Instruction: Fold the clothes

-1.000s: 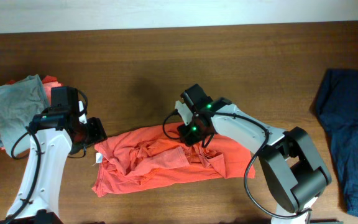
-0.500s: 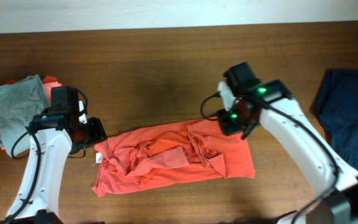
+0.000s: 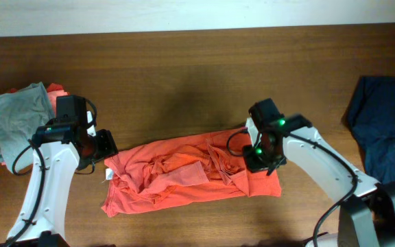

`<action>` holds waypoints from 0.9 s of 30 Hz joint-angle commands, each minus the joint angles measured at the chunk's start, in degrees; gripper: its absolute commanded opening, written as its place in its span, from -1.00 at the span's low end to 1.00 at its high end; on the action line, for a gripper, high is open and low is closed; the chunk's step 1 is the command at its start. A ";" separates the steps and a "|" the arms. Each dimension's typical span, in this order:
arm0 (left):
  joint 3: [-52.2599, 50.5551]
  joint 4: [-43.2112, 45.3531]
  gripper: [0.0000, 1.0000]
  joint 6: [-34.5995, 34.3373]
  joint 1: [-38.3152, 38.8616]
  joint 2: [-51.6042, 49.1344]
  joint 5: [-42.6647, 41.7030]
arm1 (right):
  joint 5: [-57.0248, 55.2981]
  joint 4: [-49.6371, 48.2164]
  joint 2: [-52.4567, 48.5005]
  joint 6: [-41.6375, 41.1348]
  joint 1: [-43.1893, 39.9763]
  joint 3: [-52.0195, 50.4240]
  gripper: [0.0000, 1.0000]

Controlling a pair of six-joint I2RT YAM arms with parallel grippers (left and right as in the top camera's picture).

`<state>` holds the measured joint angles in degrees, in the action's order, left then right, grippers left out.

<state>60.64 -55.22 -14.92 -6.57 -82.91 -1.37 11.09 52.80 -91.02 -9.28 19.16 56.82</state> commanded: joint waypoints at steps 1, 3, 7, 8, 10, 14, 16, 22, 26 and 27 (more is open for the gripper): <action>1.11 0.02 0.28 0.92 -0.35 0.61 -0.39 | 4.68 -4.22 -0.42 -0.92 0.00 -4.87 -0.38; 1.11 0.04 0.28 0.92 -0.35 0.61 -0.39 | 5.60 -5.86 -0.42 -0.90 0.00 -6.08 -0.36; 1.11 0.02 0.28 0.92 -0.35 0.61 -0.39 | 6.49 -6.80 -0.42 -0.85 0.00 -6.62 -0.23; 1.11 0.02 0.28 0.92 -0.35 0.61 -0.39 | 6.51 -6.82 -0.42 -0.85 0.00 -6.62 -0.22; 1.11 -0.07 0.28 0.92 -0.35 0.61 -0.39 | 6.58 -6.78 -0.42 -0.85 0.00 -6.64 -0.21; 1.11 -0.11 0.28 0.92 -0.35 0.61 -0.39 | 8.85 -6.93 -0.42 -0.68 0.00 -6.67 -0.21; 1.11 -0.09 0.28 0.92 -0.35 0.61 -0.39 | 10.05 -7.26 -0.57 -0.68 0.00 -6.69 -0.23; 1.11 -0.11 0.28 0.92 -0.35 0.61 -0.37 | 10.38 -7.41 -2.40 -0.68 0.00 -6.73 -0.23; 1.11 -0.11 0.28 0.92 -0.35 0.61 -0.37 | 10.38 -7.48 -3.30 -0.68 0.00 -6.73 -0.43; 1.11 -0.11 0.28 0.92 -0.35 0.61 -0.39 | 10.38 -7.50 -3.32 -0.68 0.00 -6.73 -0.50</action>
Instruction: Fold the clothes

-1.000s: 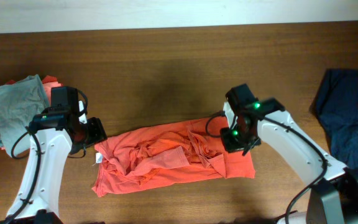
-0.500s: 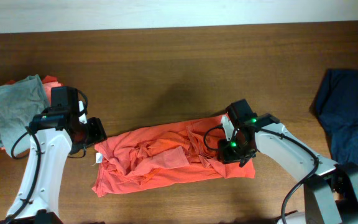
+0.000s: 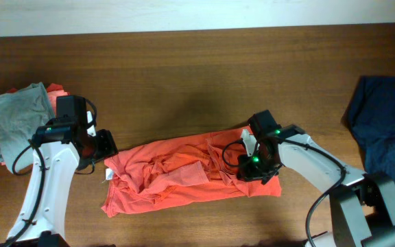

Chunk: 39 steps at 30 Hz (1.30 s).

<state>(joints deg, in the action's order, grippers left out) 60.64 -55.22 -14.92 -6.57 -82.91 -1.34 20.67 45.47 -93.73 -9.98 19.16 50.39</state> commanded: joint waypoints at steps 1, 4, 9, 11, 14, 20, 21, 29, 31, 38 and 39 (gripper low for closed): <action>1.11 -0.11 0.28 0.92 -0.35 0.61 -0.39 | 0.83 -0.15 -0.61 0.02 0.00 -0.31 -0.59; 1.11 -0.09 0.28 0.92 -0.35 0.61 -0.42 | 4.11 -0.09 -0.59 2.14 0.02 -0.31 -0.81; 1.11 -0.09 0.29 0.92 -0.35 0.61 -0.39 | 14.82 0.48 0.31 11.30 2.58 -0.28 -0.82; 1.11 -0.09 0.28 0.92 -0.35 0.61 -0.39 | 16.63 0.57 0.42 13.64 4.92 -0.28 -0.82; 1.11 -0.09 0.29 0.92 -0.35 0.61 -0.39 | 16.81 0.02 0.42 14.27 10.56 -0.28 -0.63; 1.11 -0.33 0.28 0.92 -0.35 0.61 -0.42 | 13.29 -1.38 0.42 13.09 15.47 -0.24 -0.30; 1.11 -0.42 0.28 0.92 -0.35 0.61 -0.39 | 13.16 -1.38 0.44 12.50 15.28 -0.17 -0.30; 1.11 -2.89 0.47 0.90 -0.35 0.61 -0.44 | 9.75 3.52 4.61 13.05 9.70 5.73 -0.20; 1.11 -4.04 0.63 0.90 -0.35 0.59 -0.50 | 5.77 6.84 7.13 13.42 8.13 9.33 -0.16; 0.20 -7.61 0.74 0.87 -0.37 -0.79 -2.40 | -9.64 14.03 12.76 8.85 1.66 18.40 0.01; -0.33 -7.52 0.74 0.90 -0.37 -1.14 -2.56 | -9.84 14.36 12.87 8.85 0.50 18.49 0.03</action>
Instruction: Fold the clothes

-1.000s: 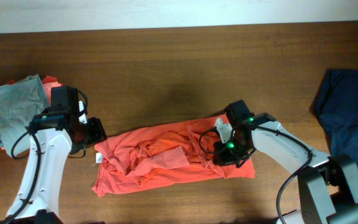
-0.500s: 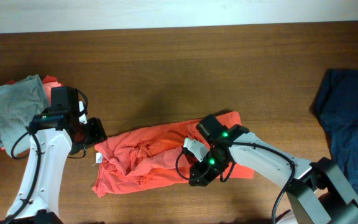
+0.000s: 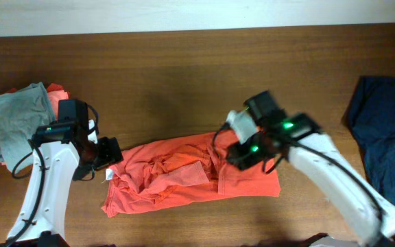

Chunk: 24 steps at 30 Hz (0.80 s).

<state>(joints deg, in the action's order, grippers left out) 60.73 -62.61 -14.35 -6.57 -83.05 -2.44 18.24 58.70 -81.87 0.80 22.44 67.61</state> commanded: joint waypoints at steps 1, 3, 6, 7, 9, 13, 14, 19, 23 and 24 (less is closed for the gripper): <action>-0.96 -0.02 0.74 0.33 -0.37 -1.38 -1.62 | -7.41 1.49 1.01 -1.92 -3.80 1.22 0.04; -2.47 0.22 0.74 0.33 -0.35 -2.73 -1.92 | -7.41 2.58 0.61 -1.92 -6.29 1.16 0.04; -4.26 0.20 0.74 0.37 -0.35 -5.20 -2.75 | -7.37 3.54 0.15 -1.92 -9.33 1.16 0.04; -4.98 0.22 0.74 0.39 -0.35 -6.21 -2.97 | -7.37 3.76 0.13 -1.92 -10.36 1.16 0.04; -6.01 0.42 0.74 1.66 -0.35 -7.85 -2.93 | -7.37 4.04 0.13 -1.90 -11.74 1.07 0.04; -7.21 1.92 0.74 4.20 -0.35 -11.10 -2.93 | -7.41 4.57 0.13 -1.62 -13.20 1.07 0.04; -7.26 2.51 0.74 4.72 -0.35 -11.82 -2.97 | -7.48 4.57 0.13 -1.57 -13.20 1.07 0.04; -7.30 6.54 0.74 9.55 -0.35 -17.57 -8.76 | -8.04 4.57 0.13 -1.46 -13.18 1.07 0.04; -7.30 7.80 0.74 9.55 -0.35 -22.29 -8.79 | -8.26 4.76 0.13 -1.46 -13.18 1.07 0.04; -7.30 7.93 0.74 9.55 -0.35 -23.26 -8.83 | -8.24 4.81 0.13 -1.49 -13.18 1.07 0.05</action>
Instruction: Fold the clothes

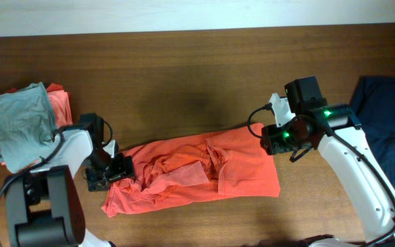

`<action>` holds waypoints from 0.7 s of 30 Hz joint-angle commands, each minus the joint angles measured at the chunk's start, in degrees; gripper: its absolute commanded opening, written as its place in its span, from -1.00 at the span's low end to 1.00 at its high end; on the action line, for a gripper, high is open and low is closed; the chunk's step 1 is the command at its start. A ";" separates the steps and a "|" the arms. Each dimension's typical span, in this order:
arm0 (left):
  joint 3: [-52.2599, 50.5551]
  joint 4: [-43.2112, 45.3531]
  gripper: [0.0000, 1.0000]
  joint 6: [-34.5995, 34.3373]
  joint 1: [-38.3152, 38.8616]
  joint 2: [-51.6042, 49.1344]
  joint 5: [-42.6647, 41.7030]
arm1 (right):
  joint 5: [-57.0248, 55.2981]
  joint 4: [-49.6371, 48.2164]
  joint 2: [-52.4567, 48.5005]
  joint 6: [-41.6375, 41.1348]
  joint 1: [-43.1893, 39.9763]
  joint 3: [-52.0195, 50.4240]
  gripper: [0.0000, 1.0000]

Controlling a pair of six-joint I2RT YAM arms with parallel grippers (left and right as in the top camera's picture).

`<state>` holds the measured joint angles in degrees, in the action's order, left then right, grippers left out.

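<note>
An orange garment (204,171) lies spread and wrinkled across the middle of the wooden table (184,68). Its right half is fairly flat, while the middle and left are bunched into folds. My left gripper (113,171) sits low at the garment's left edge, touching the cloth. My right gripper (269,139) is at the garment's upper right corner. The overhead view does not show how either pair of jaws stands.
A pile of grey and orange clothes (20,120) sits at the far left, close to the left arm. A dark blue garment (384,116) lies at the right edge, beside the right arm.
My right gripper has moved from over the garment's middle-right to its upper right corner. The left gripper has dropped from the upper left corner to the left edge, lower down.
The left gripper stayed at the garment's upper left corner through all three earlier moments. The right gripper was first over the crumpled right part, whose cloth then lay flatter. Now the grippers are at opposite ends of the garment.
</note>
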<state>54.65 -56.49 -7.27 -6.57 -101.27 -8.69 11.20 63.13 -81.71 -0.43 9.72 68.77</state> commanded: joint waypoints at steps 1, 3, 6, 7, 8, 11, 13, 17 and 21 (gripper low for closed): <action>-1.22 1.84 0.70 2.49 -0.35 -6.01 -2.86 | -1.20 0.44 -0.02 -0.26 -0.46 -0.09 0.05; -1.22 1.81 0.19 4.26 -0.35 -7.21 -5.11 | -1.20 0.57 -0.02 -0.26 -0.46 -0.09 0.05; -1.05 1.73 -0.86 4.61 -0.35 -7.15 -5.70 | -1.20 0.59 -0.02 -0.26 -0.46 -0.09 0.04; -0.98 1.70 -0.99 4.59 -0.37 -7.13 -5.70 | -1.20 0.59 -0.02 -0.28 -0.46 -0.09 0.05; -0.90 1.57 -0.99 4.59 -0.37 -7.06 -5.68 | -1.20 0.57 -0.02 -0.26 -0.46 -0.09 0.05; -0.17 1.16 -0.99 4.83 -0.39 -6.97 -5.46 | -1.20 0.55 -0.02 -0.28 -0.46 -0.09 0.04; 1.14 0.31 -0.99 5.22 -0.70 -6.91 -5.40 | -1.20 0.57 -0.02 -0.28 -0.46 -0.09 0.05; 6.88 -4.55 -0.99 5.20 -3.15 -6.80 -1.36 | -1.20 0.52 -0.02 -0.28 -0.46 -0.09 0.05; 15.08 -10.51 -1.00 5.22 -7.52 -6.69 -0.46 | -1.22 0.26 -0.02 -0.26 -0.46 -0.09 0.05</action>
<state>63.18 -64.71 -2.94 -10.20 -107.94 -12.40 10.92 63.46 -81.71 -0.45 9.72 68.77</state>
